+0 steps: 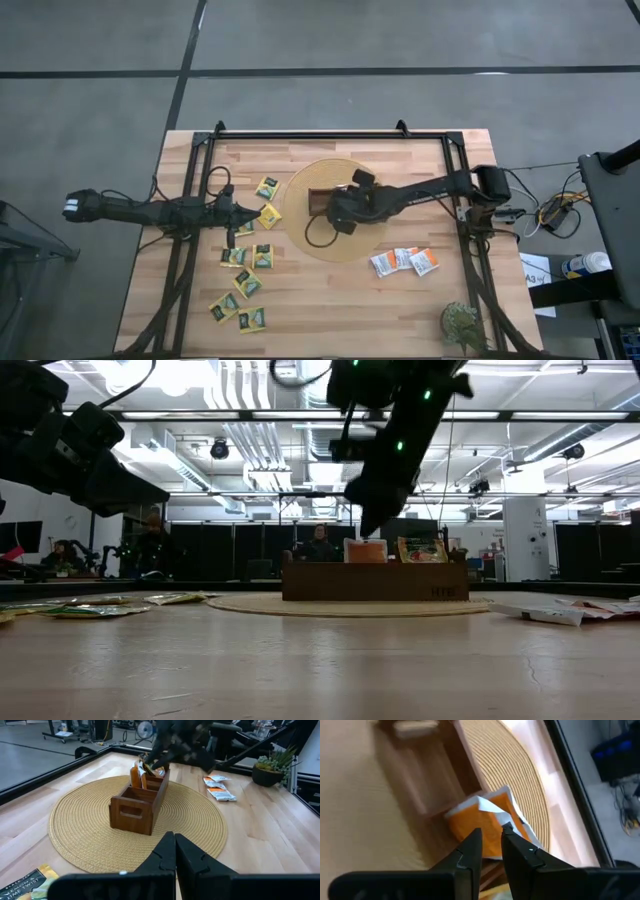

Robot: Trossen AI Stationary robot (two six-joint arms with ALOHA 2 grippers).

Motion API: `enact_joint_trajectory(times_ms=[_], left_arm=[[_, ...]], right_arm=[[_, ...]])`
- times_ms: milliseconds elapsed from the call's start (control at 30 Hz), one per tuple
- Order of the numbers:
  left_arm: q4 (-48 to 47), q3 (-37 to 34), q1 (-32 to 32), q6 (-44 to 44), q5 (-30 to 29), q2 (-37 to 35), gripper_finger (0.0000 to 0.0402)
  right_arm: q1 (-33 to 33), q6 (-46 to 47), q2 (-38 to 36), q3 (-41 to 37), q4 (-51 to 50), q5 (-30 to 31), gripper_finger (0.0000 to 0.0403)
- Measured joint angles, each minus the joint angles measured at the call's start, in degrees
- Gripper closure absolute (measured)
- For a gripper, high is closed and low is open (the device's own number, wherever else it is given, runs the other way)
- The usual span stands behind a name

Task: Pick & Place Tea
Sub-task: Put the white tea bag into the middle section of the wooden organizer

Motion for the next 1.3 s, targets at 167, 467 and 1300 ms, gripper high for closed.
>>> enact_joint_trajectory(times_ms=[167, 467, 1300], left_arm=[[0.01, 0.0, 0.01, 0.0, 0.0, 0.04, 0.0402], [0.01, 0.0, 0.01, -0.02, 0.0, 0.06, 0.0402], [0.01, 0.01, 0.0, -0.01, 0.0, 0.09, 0.0402]], right_arm=[[-3.21, -0.61, 2.68, -0.09, 0.02, -1.17, 0.0335], [-5.68, 3.61, 2.68, -0.07, 0.31, -3.13, 0.0335], [2.98, 8.35, -4.35, 3.91, -8.46, -5.85, 0.0335]])
